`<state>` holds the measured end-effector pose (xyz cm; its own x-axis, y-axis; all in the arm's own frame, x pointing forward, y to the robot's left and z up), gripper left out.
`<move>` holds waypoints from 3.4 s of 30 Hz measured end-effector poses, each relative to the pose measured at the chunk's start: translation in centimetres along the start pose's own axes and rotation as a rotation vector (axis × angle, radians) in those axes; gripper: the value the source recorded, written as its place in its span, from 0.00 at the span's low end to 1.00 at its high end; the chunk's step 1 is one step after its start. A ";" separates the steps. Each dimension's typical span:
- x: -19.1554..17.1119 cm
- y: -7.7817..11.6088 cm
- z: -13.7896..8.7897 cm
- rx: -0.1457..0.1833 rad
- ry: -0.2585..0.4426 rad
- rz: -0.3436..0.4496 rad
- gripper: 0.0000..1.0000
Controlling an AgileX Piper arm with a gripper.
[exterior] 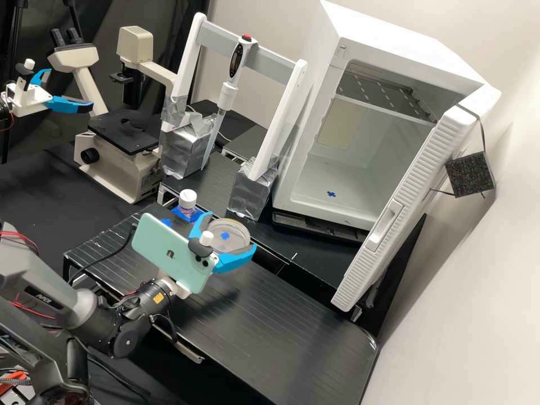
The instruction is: Open the lid
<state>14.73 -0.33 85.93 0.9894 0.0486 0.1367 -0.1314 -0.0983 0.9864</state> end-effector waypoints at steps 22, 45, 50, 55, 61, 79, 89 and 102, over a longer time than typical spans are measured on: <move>-0.8 0.2 -1.7 -0.046 0.082 -0.001 0.00; -1.2 -2.2 -3.2 -0.153 0.205 -0.226 0.00; -0.8 -2.2 -2.7 -0.104 0.175 -0.216 0.00; 0.2 -1.6 -1.4 -0.035 0.100 -0.125 0.00; 0.9 -1.0 0.4 -0.005 -0.008 -0.032 0.00; 0.6 -0.2 2.4 -0.017 -0.090 -0.001 0.00; -0.2 1.1 1.3 -0.016 -0.073 0.082 0.00; -0.1 1.5 3.3 0.031 -0.175 0.107 0.00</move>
<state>14.64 -3.77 87.11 0.9659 -0.1371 0.2196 -0.2368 -0.1248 0.9635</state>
